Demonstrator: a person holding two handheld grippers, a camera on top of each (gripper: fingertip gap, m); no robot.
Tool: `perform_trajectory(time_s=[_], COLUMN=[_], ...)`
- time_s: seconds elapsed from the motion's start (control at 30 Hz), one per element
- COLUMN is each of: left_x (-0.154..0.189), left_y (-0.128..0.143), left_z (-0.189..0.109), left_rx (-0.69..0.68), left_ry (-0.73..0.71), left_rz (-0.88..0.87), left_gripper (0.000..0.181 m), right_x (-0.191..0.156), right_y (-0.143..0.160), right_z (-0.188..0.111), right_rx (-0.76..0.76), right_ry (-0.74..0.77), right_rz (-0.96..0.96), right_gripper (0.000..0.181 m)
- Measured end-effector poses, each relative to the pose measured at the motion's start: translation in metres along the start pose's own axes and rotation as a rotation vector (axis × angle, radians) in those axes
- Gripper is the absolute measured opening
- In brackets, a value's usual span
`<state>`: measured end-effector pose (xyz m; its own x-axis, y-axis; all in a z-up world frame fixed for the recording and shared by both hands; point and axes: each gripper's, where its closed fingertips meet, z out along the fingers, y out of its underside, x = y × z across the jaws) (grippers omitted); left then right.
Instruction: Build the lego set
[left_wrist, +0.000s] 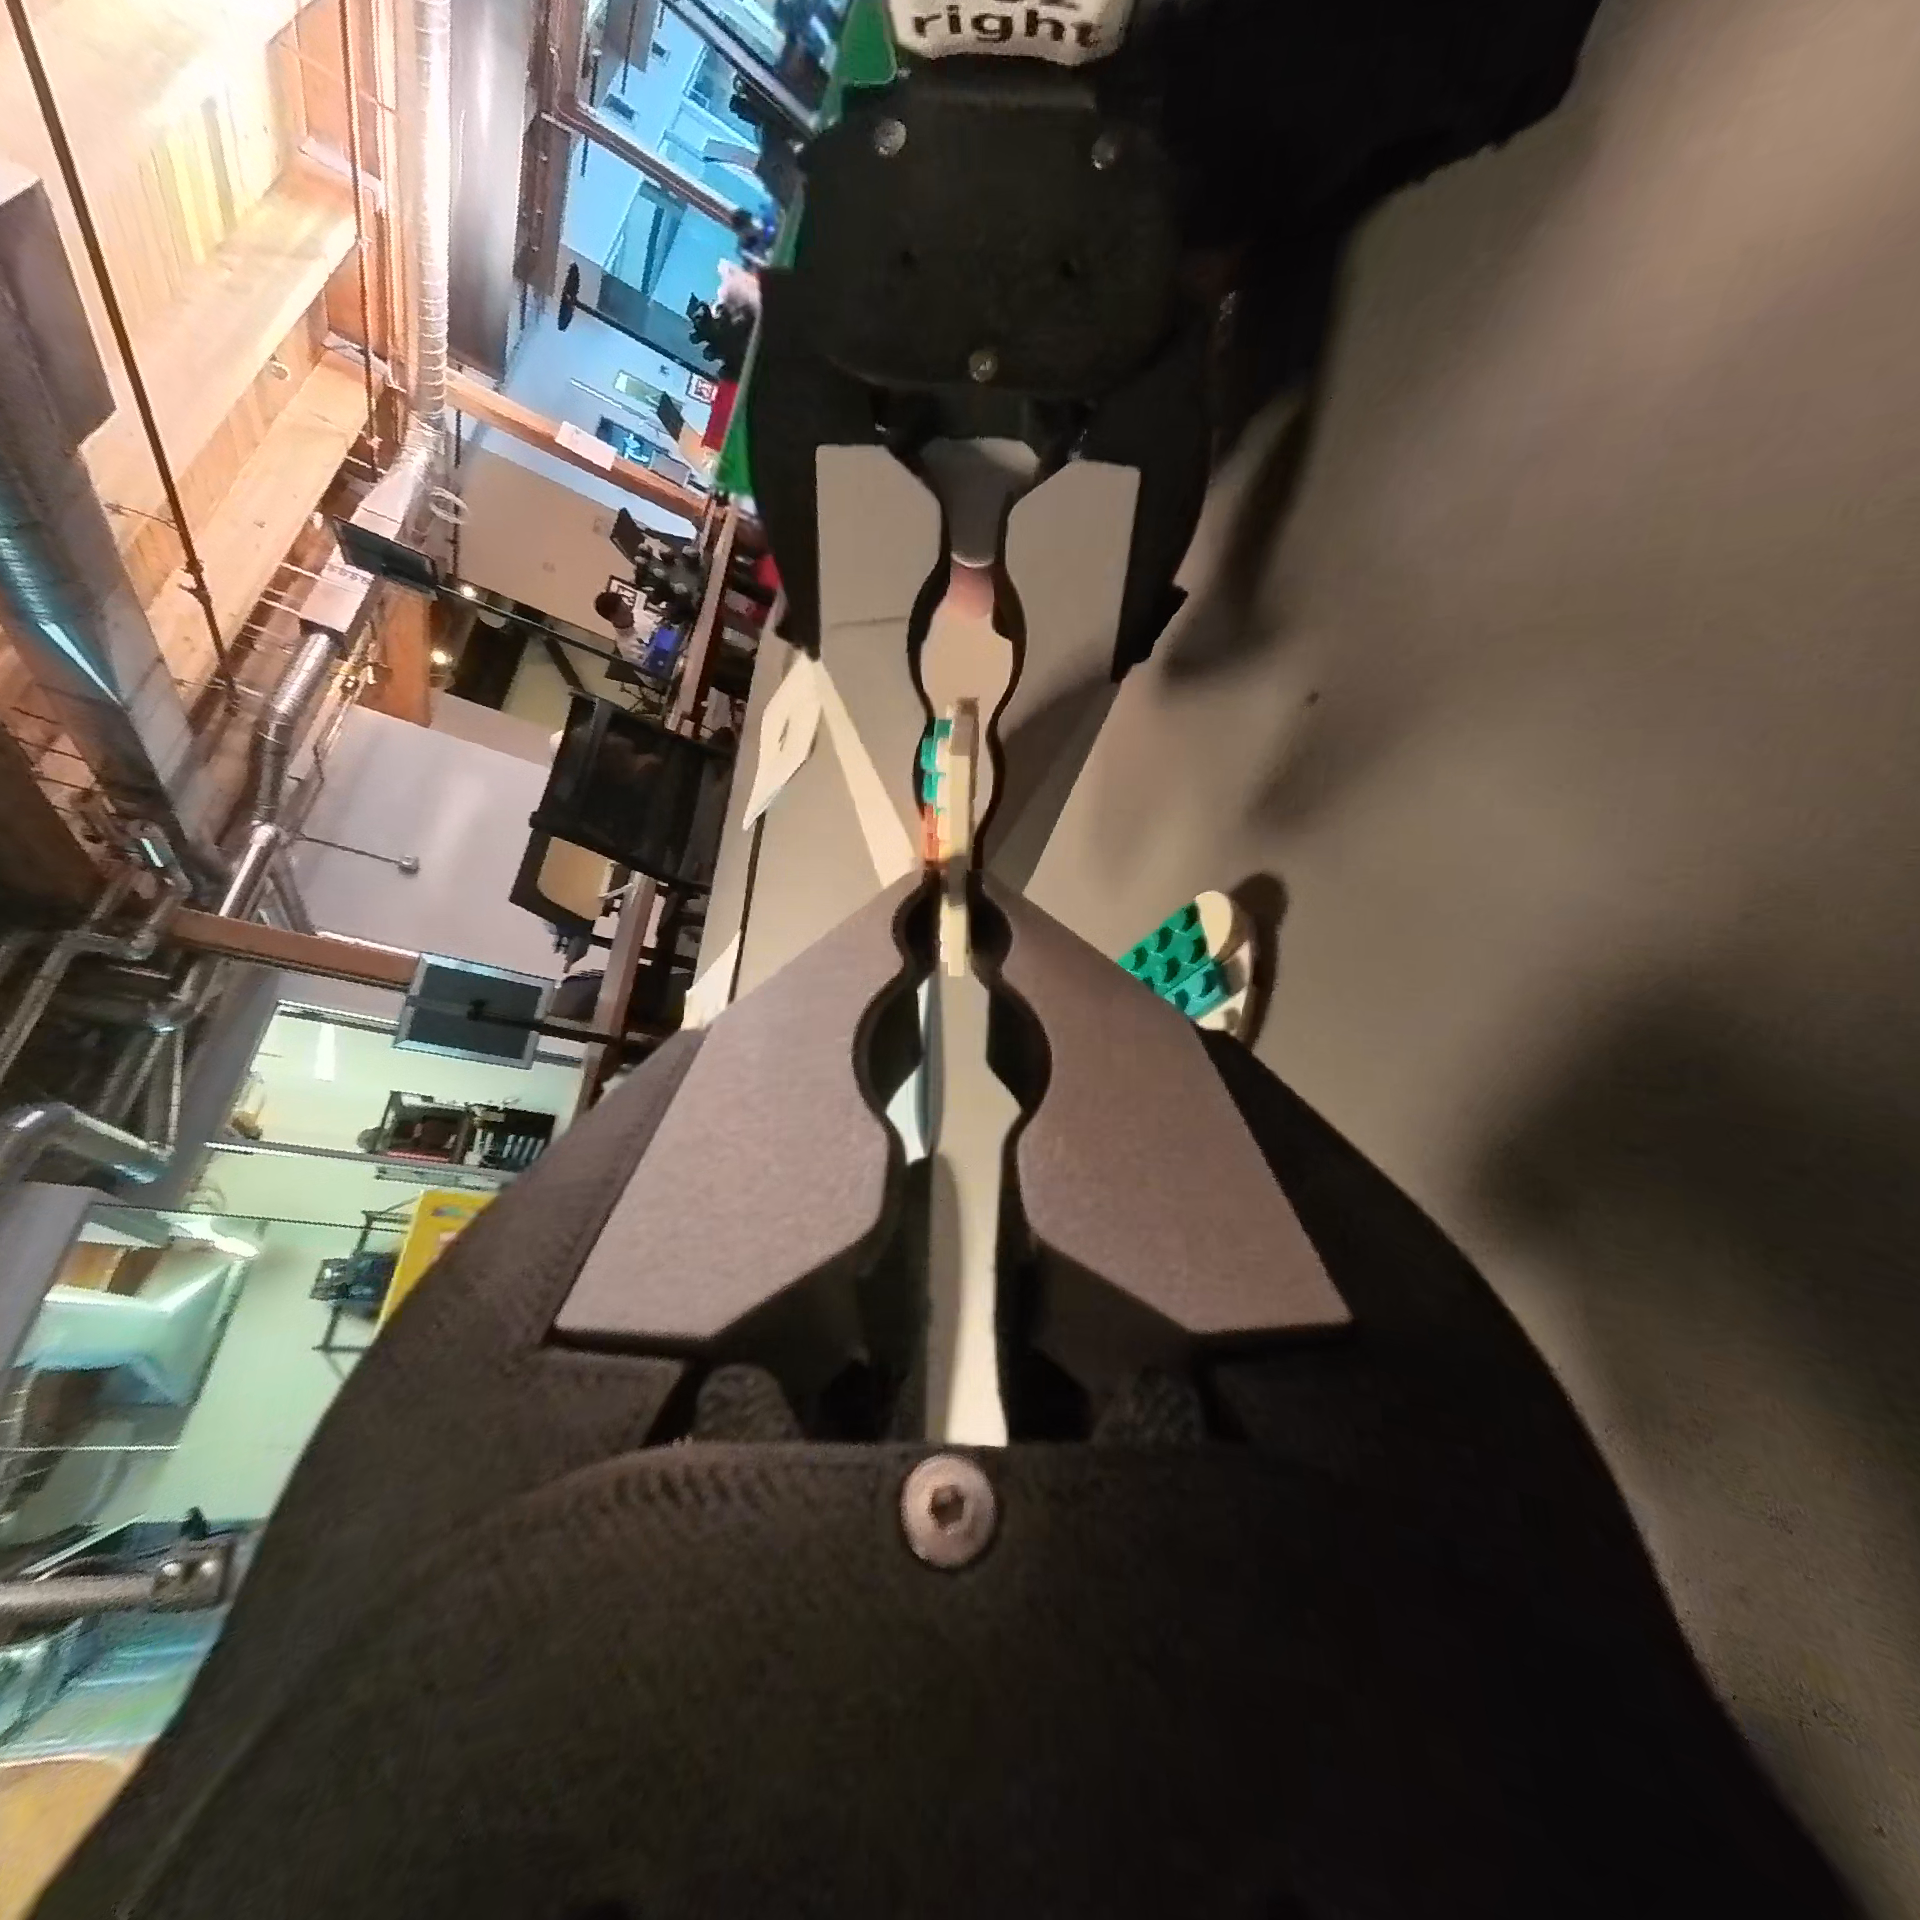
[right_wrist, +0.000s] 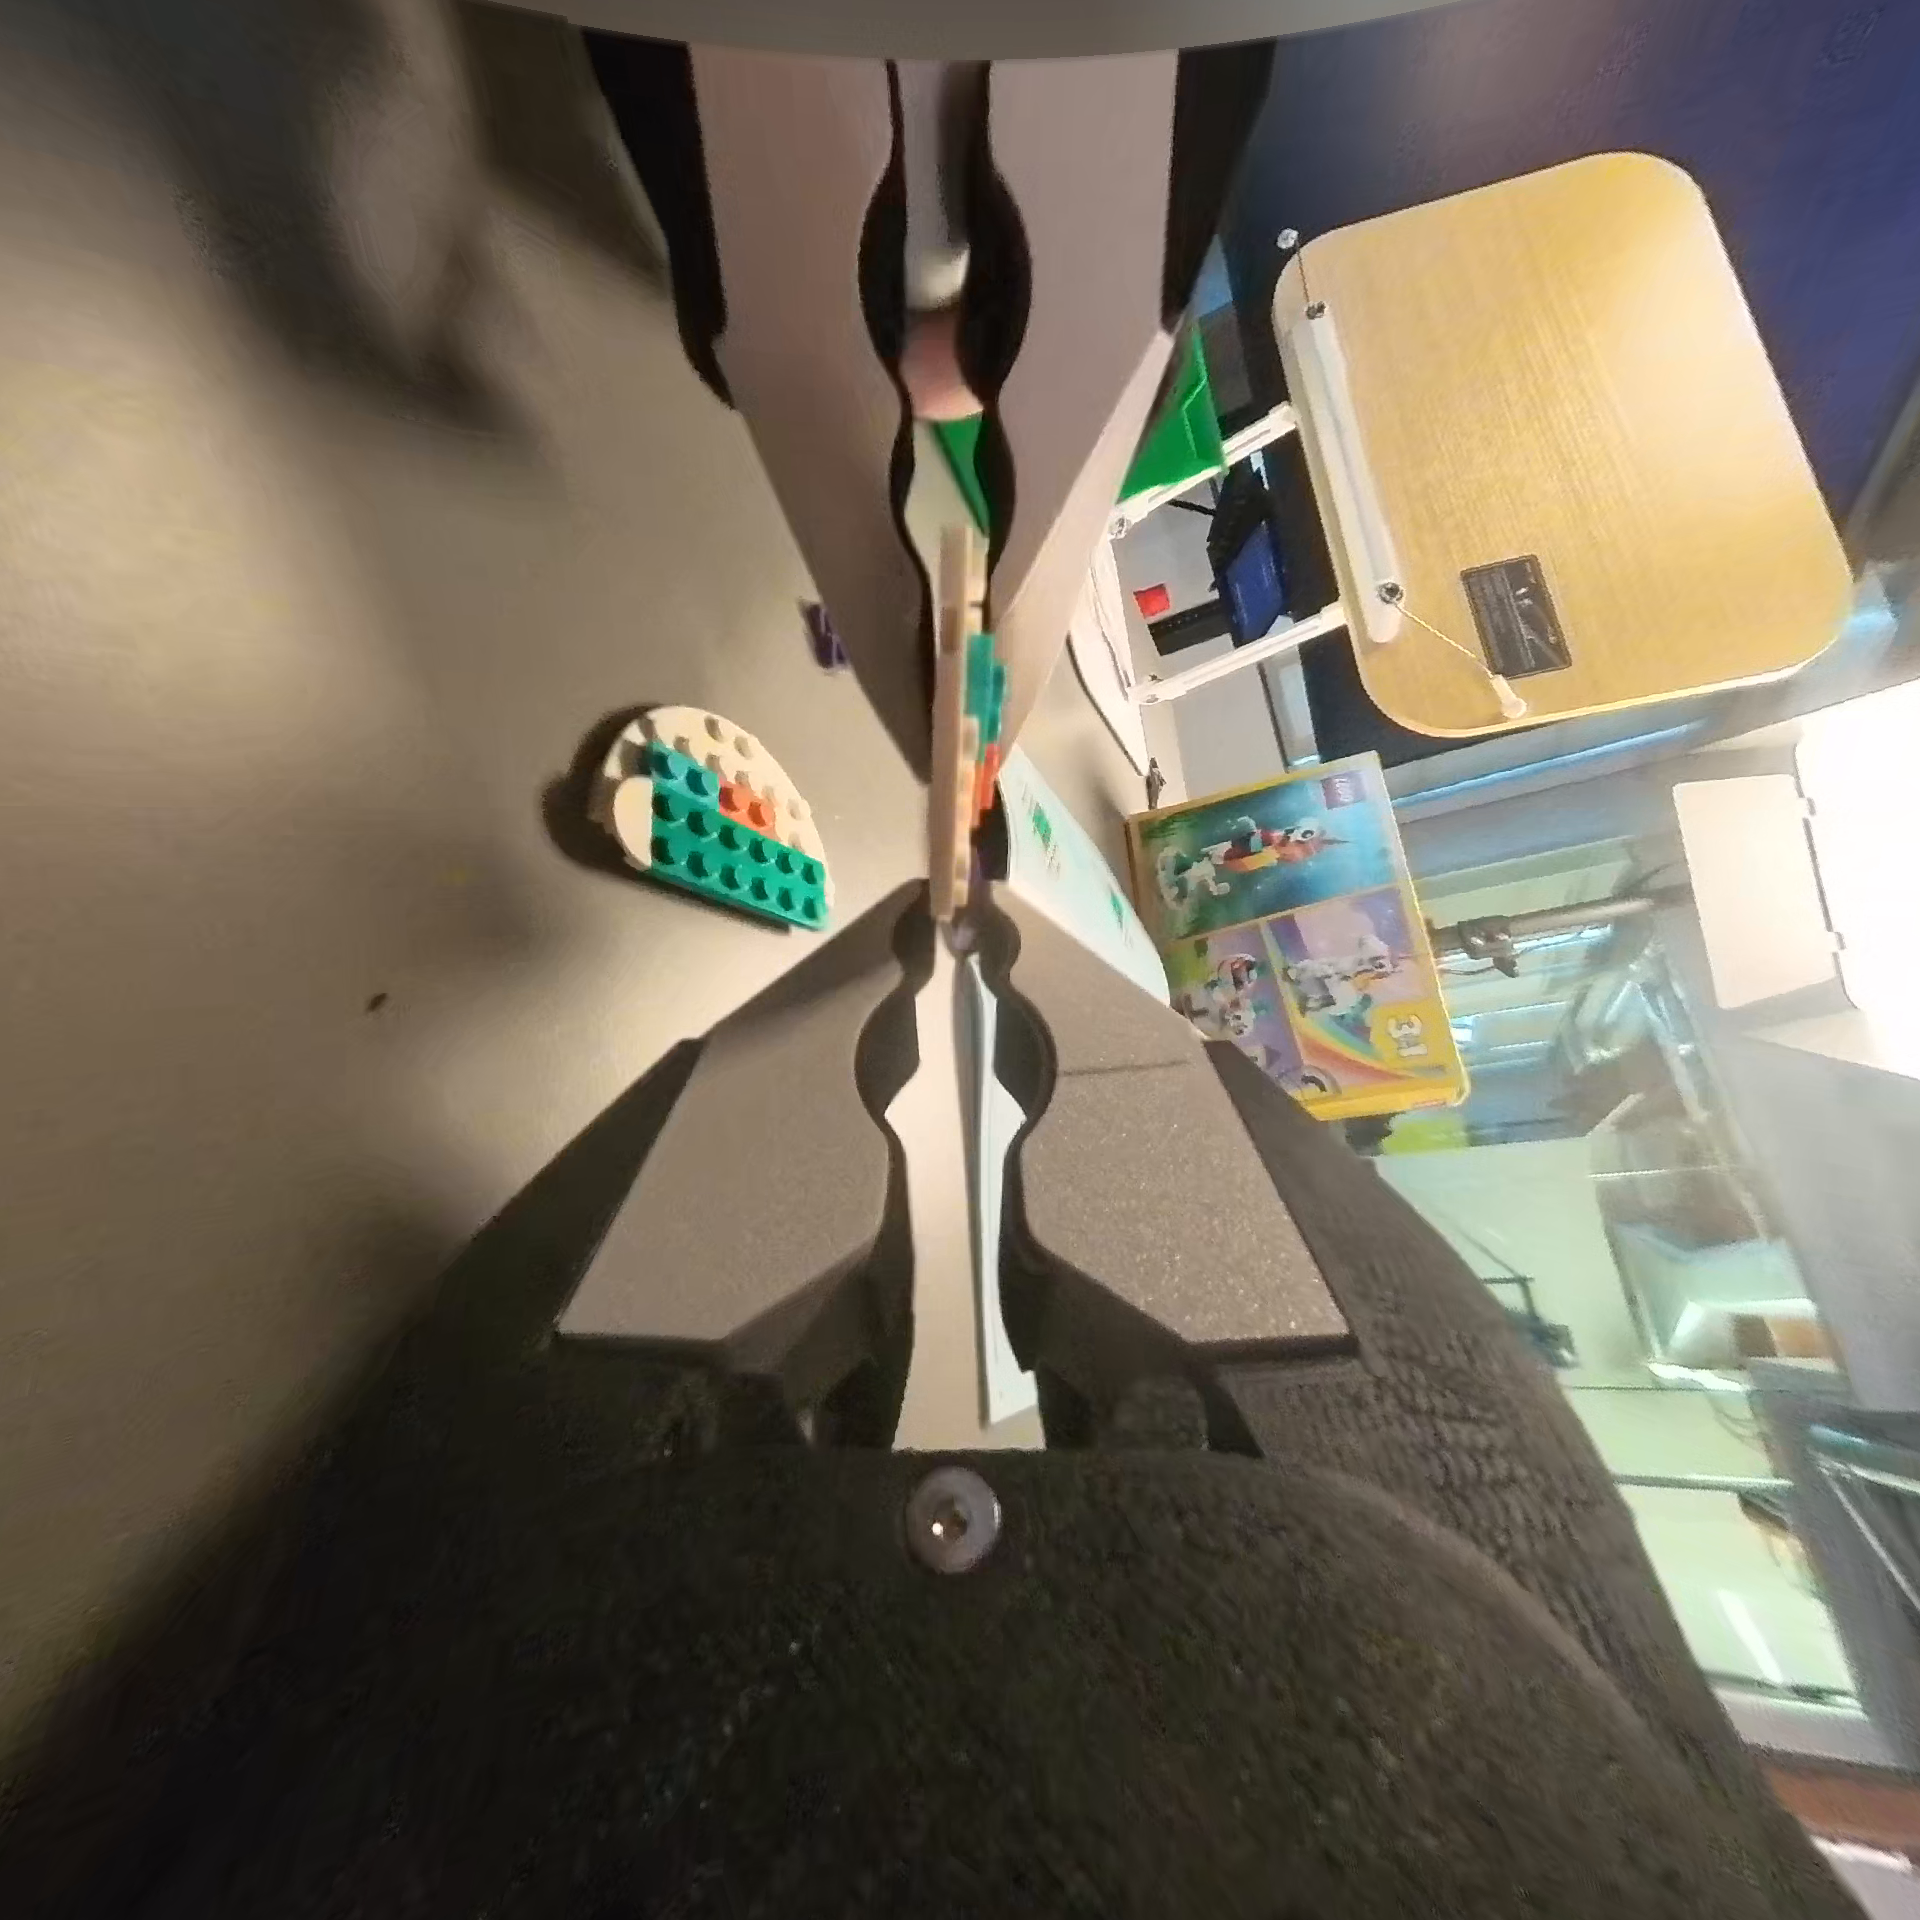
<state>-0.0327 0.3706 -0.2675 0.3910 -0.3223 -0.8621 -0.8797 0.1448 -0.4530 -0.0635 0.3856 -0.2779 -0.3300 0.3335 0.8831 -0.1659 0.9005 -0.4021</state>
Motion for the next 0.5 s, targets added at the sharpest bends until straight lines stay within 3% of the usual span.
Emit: perform_trajectory(time_s=[0.3, 0.5], left_x=[-0.017, -0.011], left_y=[0.014, 0.017], left_z=[-0.011, -0.008], left_rx=[-0.011, -0.041], left_ry=[-0.022, -0.022], left_rz=[-0.055, 0.024], left_gripper=[0.004, 0.003], right_x=[0.002, -0.013], right_y=[0.036, 0.063], right_z=[-0.002, 0.001], right_rx=[-0.14, -0.281], right_ry=[-0.012, -0.146], right_rz=[-0.05, -0.101], right_gripper=[0.003, 0.004])
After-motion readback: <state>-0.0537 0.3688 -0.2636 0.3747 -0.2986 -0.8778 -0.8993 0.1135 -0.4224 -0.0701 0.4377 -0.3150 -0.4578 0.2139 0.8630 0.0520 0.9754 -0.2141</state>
